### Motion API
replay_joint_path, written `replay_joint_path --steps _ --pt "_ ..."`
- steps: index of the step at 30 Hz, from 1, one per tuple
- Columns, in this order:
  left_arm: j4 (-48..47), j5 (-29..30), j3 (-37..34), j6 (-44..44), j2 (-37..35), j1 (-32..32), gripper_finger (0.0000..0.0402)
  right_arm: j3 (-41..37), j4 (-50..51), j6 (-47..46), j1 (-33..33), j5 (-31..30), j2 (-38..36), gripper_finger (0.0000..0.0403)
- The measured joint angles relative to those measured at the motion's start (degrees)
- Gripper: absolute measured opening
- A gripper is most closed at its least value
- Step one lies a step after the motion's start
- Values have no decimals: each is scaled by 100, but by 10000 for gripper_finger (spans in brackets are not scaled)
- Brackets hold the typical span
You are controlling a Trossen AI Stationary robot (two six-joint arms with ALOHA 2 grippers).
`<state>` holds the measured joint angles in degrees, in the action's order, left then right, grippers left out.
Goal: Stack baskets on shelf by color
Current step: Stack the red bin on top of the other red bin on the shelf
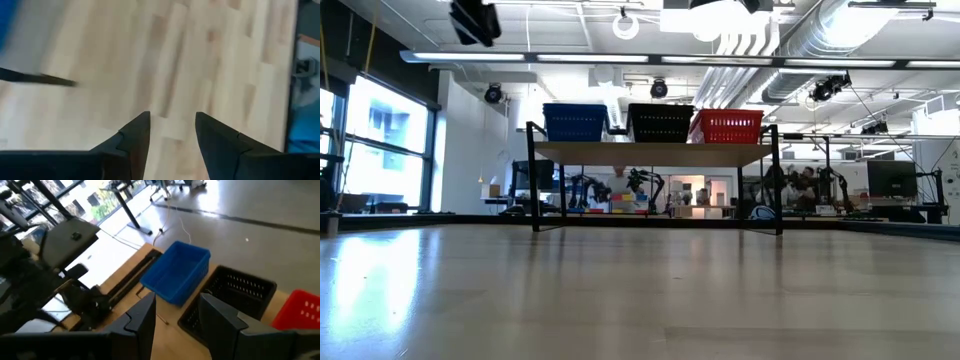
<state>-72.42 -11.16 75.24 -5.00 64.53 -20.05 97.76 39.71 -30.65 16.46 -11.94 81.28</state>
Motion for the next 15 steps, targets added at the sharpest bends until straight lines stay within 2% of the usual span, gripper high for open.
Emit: replay_joint_path --steps 3,15 --pt "144 12 -423 -672 -260 599 146 0 204 -192 -24 6 0 135" --pt "189 891 -1473 -4100 -953 2565 146 0 1141 -819 -442 30 0 135"
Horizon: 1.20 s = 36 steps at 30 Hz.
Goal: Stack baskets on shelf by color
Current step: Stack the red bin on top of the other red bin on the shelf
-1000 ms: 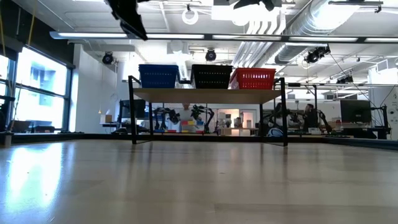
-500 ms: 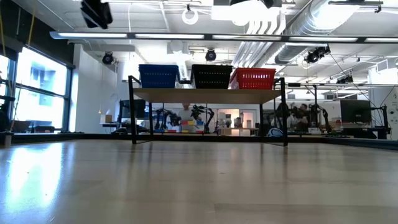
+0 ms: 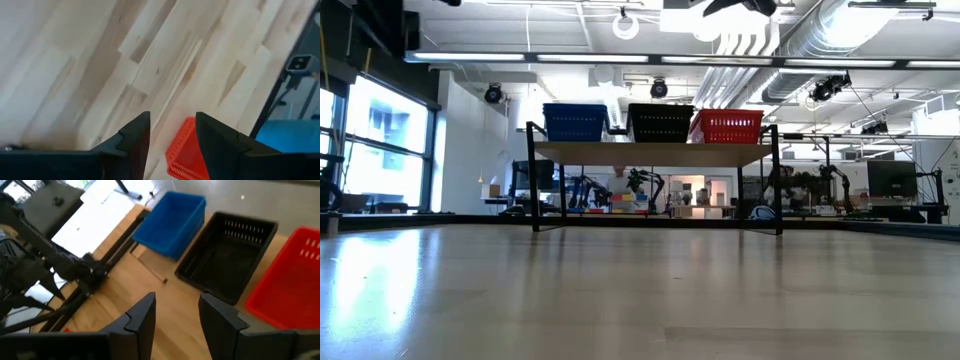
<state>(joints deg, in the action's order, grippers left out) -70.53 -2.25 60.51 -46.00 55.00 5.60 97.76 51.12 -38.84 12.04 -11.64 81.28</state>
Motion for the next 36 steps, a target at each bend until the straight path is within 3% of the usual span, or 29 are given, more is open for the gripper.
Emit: replay_joint_path --steps 19,26,36 --pt "50 570 -828 -4440 19 2533 146 0 342 -169 -706 13 0 135" --pt "94 762 -828 -5413 342 3212 146 0 395 -170 -877 127 0 135" --pt "222 497 -828 -6541 1203 3971 146 0 395 -125 -984 147 0 135"
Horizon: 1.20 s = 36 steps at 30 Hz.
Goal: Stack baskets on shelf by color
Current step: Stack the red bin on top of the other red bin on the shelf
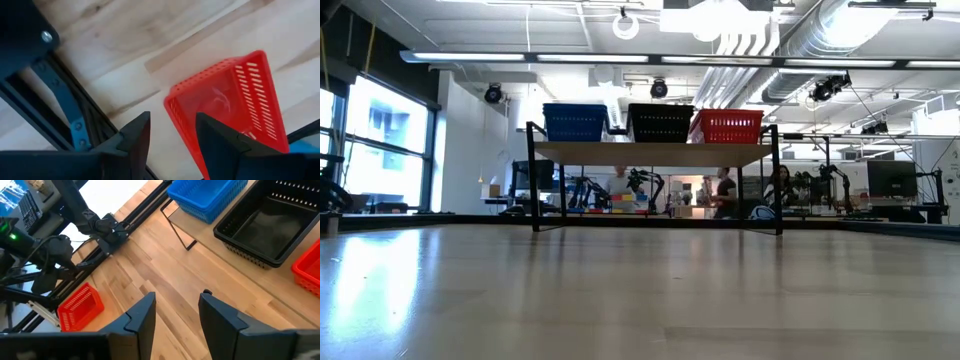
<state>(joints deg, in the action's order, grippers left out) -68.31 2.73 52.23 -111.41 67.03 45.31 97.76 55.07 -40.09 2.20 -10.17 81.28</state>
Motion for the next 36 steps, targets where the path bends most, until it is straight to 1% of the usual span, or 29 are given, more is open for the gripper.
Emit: replay_joint_path --steps 11,19,29,36 --pt "489 -184 0 -684 809 365 146 0 1 67 0 17 0 135" --pt "840 -333 2 -848 1284 429 145 0 2 131 0 17 0 135" --pt "914 -697 2 -990 1889 429 127 0 2 152 0 15 0 135" --pt "1253 -717 2 -993 2182 429 124 0 2 152 0 13 0 135"
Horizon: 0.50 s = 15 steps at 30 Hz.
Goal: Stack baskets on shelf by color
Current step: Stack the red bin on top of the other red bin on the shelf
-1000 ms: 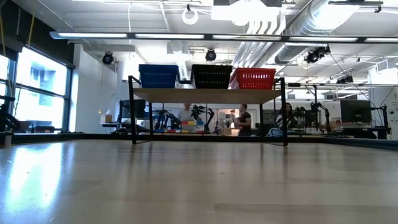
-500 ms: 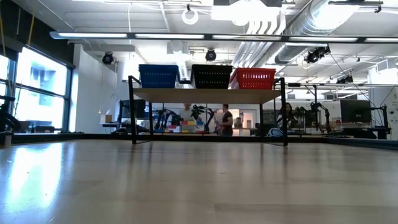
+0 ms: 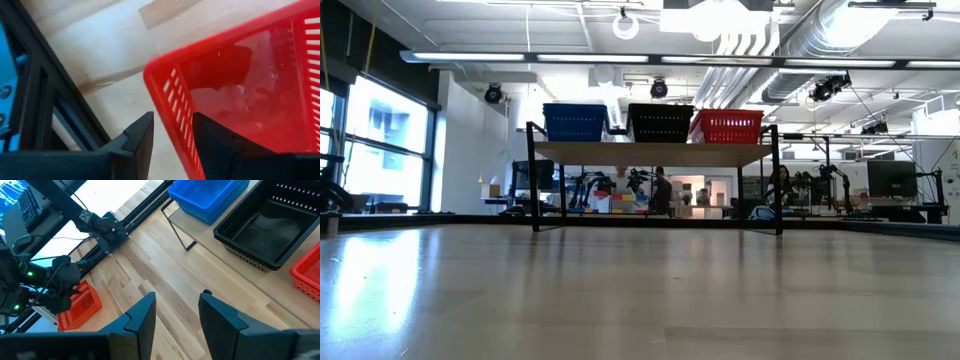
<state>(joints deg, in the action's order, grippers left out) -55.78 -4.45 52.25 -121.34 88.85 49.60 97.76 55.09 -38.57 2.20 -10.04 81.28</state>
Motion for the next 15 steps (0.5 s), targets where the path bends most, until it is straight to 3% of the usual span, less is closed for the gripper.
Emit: replay_joint_path --steps 8,15 --pt "104 -50 2 -139 59 -57 116 0 2 2 0 -11 0 135" --pt "108 -46 2 -309 51 -84 44 0 2 32 -1 -20 0 135"
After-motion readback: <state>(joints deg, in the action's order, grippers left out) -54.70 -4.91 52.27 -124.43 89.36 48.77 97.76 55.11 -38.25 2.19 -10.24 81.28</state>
